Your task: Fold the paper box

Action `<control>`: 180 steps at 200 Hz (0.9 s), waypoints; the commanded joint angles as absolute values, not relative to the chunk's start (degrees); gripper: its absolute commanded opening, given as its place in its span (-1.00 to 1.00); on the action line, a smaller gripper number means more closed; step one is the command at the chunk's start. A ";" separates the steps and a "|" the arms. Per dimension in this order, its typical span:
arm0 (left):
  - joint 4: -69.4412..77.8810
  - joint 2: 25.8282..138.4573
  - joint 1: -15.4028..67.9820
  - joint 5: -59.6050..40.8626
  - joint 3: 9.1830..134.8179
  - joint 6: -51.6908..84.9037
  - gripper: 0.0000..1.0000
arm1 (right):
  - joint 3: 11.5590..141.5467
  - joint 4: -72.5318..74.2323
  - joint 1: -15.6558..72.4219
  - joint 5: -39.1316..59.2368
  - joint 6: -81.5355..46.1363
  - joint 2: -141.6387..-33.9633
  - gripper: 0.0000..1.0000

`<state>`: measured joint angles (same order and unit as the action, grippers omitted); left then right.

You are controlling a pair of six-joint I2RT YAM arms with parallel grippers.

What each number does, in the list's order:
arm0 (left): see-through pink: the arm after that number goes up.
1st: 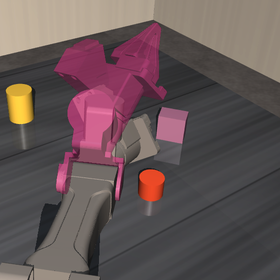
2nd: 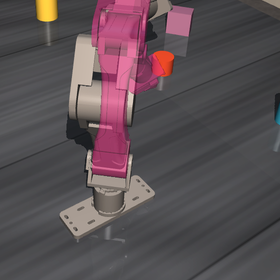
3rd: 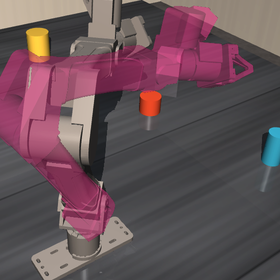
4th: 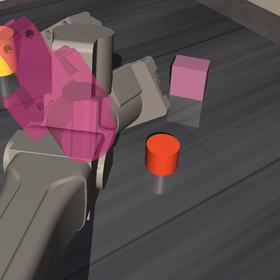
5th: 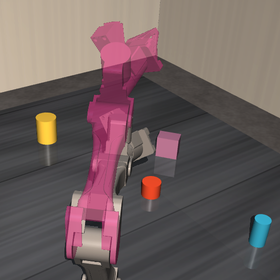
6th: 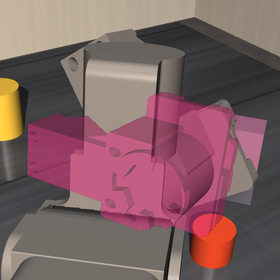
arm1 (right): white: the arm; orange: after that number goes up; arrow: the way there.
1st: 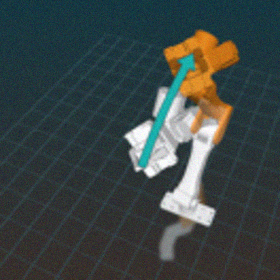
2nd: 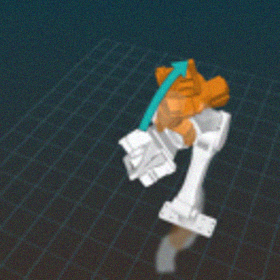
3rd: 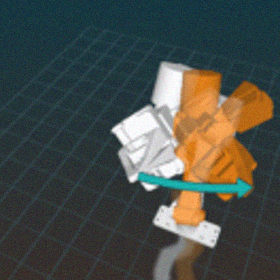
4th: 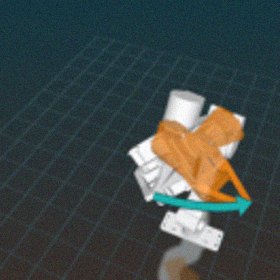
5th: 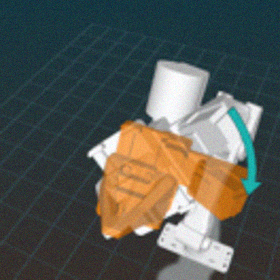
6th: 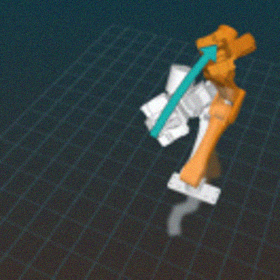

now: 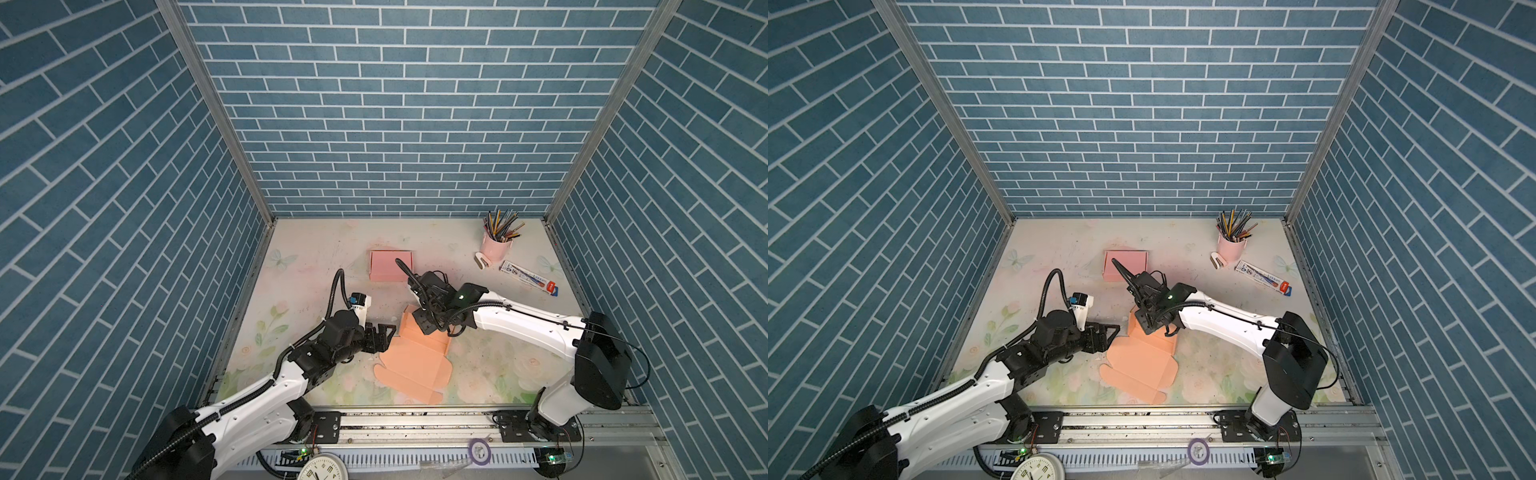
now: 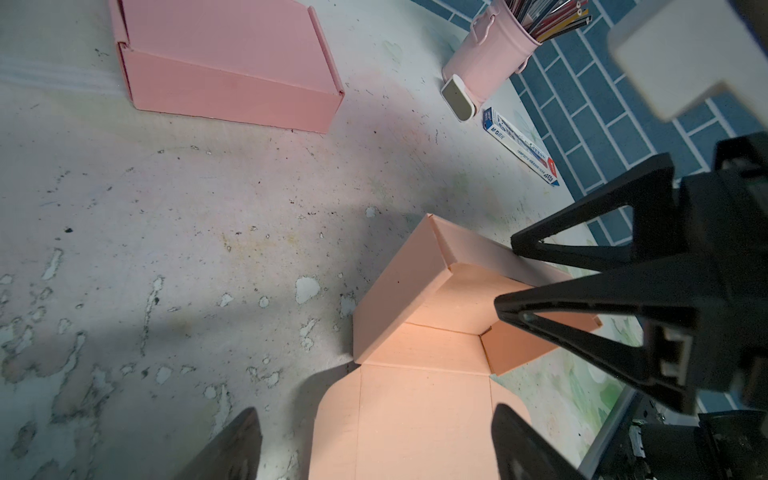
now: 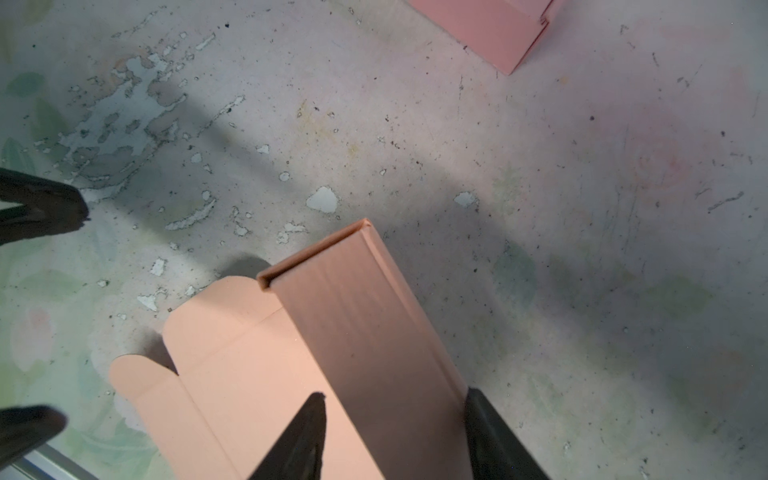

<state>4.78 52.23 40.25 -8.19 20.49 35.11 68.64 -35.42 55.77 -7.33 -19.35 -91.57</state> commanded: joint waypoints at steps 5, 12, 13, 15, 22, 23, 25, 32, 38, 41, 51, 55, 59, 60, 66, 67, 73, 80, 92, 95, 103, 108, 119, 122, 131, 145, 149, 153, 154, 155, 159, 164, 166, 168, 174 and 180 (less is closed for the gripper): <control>5.26 51.58 39.64 -7.68 21.93 34.90 0.75 | 66.82 -36.40 54.61 -7.58 -20.79 -90.75 0.03; 5.25 51.51 39.64 -7.73 21.99 34.98 0.75 | 66.56 -36.30 54.30 -7.67 -20.79 -90.55 0.01; 5.26 51.51 39.59 -7.73 21.98 34.98 0.75 | 66.55 -36.26 54.26 -7.70 -20.72 -90.54 0.01; 5.25 51.50 39.63 -7.73 22.08 35.02 0.75 | 66.49 -36.22 54.17 -7.73 -20.74 -90.46 0.00; 5.25 51.50 39.41 -7.80 22.19 34.98 0.75 | 66.29 -36.08 53.84 -7.73 -20.66 -90.37 -0.02; 5.26 51.50 39.39 -7.81 22.21 34.98 0.75 | 66.28 -36.06 53.77 -7.73 -20.61 -90.36 -0.03; 5.23 51.50 39.38 -7.82 22.23 34.98 0.75 | 66.21 -36.04 53.63 -7.73 -20.58 -90.31 -0.04; 5.22 51.57 39.32 -7.91 22.40 34.98 0.75 | 65.98 -35.90 53.28 -7.65 -20.48 -90.20 -0.07; 5.35 51.64 39.29 -7.98 22.48 34.93 0.75 | 65.85 -35.86 53.02 -7.65 -20.26 -90.11 -0.09; 5.33 51.61 39.21 -8.01 22.49 34.90 0.75 | 65.76 -35.79 52.85 -7.65 -20.22 -90.09 -0.10; 5.33 51.85 38.98 -8.24 22.71 34.89 0.75 | 65.42 -35.62 52.33 -7.44 -20.01 -89.87 -0.14; 5.40 51.92 39.01 -8.29 22.74 34.91 0.75 | 65.19 -35.45 52.03 -7.35 -19.89 -89.80 -0.16; 5.36 52.01 38.88 -8.42 22.84 34.89 0.75 | 64.93 -35.23 51.79 -7.16 -19.72 -89.70 -0.18; 5.32 51.98 38.91 -8.43 22.89 34.89 0.75 | 64.90 -35.19 51.74 -7.09 -19.70 -89.67 -0.18; 5.36 52.12 38.75 -8.59 23.10 34.83 0.75 | 64.42 -34.81 51.30 -6.74 -19.54 -89.50 -0.21; 5.32 52.16 38.75 -8.60 23.11 34.82 0.75 | 64.38 -34.76 51.23 -6.62 -19.48 -89.44 -0.21; 5.13 52.21 38.63 -8.66 23.25 34.85 0.75 | 63.90 -34.43 50.80 -6.29 -19.36 -89.32 -0.24; 4.85 52.33 38.59 -8.85 23.59 34.79 0.75 | 63.33 -33.89 50.42 -5.95 -19.25 -89.16 -0.26; 4.01 52.45 38.32 -9.04 24.42 34.63 0.75 | 62.55 -33.28 49.65 -5.50 -19.11 -89.04 -0.28; 3.67 52.47 38.32 -9.05 24.62 34.63 0.75 | 62.42 -33.19 49.54 -5.46 -19.08 -89.03 -0.29; 2.72 52.56 38.17 -9.14 25.45 34.54 0.75 | 61.99 -32.90 49.08 -5.41 -19.07 -89.04 -0.30; 1.96 52.57 38.06 -9.22 25.92 34.46 0.75 | 61.73 -32.79 48.86 -5.32 -18.99 -89.03 -0.31; 0.20 52.75 38.00 -9.22 27.19 34.37 0.75 | 61.32 -32.70 48.28 -5.23 -18.85 -89.11 -0.31; -0.23 52.81 37.97 -9.18 27.58 34.37 0.75 | 61.17 -32.71 48.13 -5.26 -18.81 -89.12 -0.32; -2.04 53.15 37.75 -9.07 28.94 34.28 0.75 | 60.55 -32.46 47.69 -5.14 -18.72 -89.10 -0.32; -5.31 53.73 37.20 -8.53 31.29 34.34 0.75 | 59.55 -31.80 47.05 -4.69 -18.47 -88.95 -0.33; -6.08 53.79 36.98 -8.53 31.90 34.34 0.75 | 59.14 -31.61 46.80 -4.59 -18.46 -88.87 -0.33; -6.83 53.78 36.89 -8.45 32.55 34.33 0.75 | 58.75 -31.36 46.61 -4.45 -18.45 -88.86 -0.33; -7.06 53.79 36.86 -8.44 32.71 34.35 0.75 | 58.64 -31.33 46.60 -4.42 -18.45 -88.81 -0.33; -7.27 53.79 36.84 -8.44 32.84 34.36 0.75 | 58.55 -31.26 46.50 -4.32 -18.46 -88.79 -0.33; -7.94 53.73 36.79 -8.44 33.40 34.36 0.75 | 58.19 -31.02 46.29 -4.11 -18.46 -88.72 -0.33; -8.73 53.70 36.61 -8.42 33.95 34.37 0.75 | 57.74 -30.71 46.03 -3.81 -18.33 -88.69 -0.33; -8.99 53.66 36.53 -8.39 34.22 34.37 0.75 | 57.46 -30.57 45.96 -3.68 -18.29 -88.62 -0.33; -9.26 53.54 36.55 -8.43 34.46 34.37 0.75 | 57.28 -30.45 45.90 -3.51 -18.24 -88.60 -0.33; -9.97 53.32 36.51 -8.39 34.99 34.45 0.75 | 56.73 -30.17 45.57 -3.28 -18.12 -88.59 -0.33; -10.71 52.95 36.42 -8.35 35.54 34.50 0.75 | 56.18 -29.98 45.29 -3.21 -18.10 -88.60 -0.33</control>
